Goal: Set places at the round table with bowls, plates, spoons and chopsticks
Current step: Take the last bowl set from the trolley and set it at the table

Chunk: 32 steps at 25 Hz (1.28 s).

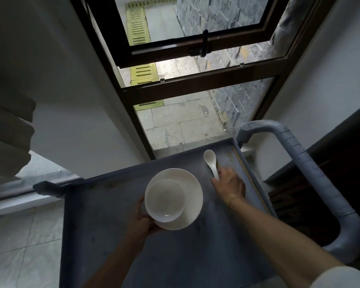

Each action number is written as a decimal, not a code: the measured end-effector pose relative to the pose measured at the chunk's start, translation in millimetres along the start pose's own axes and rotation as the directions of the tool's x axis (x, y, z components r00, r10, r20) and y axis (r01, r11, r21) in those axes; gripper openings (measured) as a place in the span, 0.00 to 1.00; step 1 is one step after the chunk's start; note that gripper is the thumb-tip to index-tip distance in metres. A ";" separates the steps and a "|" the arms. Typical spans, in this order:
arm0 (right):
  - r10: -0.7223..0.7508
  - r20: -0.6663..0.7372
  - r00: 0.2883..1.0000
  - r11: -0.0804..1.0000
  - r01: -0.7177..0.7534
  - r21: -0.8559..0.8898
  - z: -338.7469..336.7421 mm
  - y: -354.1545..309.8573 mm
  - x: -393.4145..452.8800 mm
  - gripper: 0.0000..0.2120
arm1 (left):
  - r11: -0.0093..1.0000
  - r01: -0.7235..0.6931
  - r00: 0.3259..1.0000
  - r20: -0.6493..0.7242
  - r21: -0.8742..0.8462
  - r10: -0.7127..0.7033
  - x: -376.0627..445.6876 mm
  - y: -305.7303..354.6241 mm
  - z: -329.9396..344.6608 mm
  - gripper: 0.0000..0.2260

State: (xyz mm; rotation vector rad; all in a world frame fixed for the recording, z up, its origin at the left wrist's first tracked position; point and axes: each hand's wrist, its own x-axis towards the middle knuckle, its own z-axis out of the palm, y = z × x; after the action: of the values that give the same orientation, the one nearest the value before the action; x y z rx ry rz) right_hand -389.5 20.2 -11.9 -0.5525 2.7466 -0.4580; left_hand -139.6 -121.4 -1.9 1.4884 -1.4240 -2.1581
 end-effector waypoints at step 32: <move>0.314 -0.116 0.942 0.939 -0.326 -0.104 -5.3 14.4 -0.4 0.35 | 0.998 -0.012 0.994 0.110 0.067 0.004 25.9 20.5 -19.6 0.37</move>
State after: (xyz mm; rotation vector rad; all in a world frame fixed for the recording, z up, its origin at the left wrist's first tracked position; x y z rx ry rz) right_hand -395.6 34.3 -12.3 -0.1020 2.8976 -0.2438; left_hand -144.2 -159.5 -3.8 1.4027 -1.5496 -2.2403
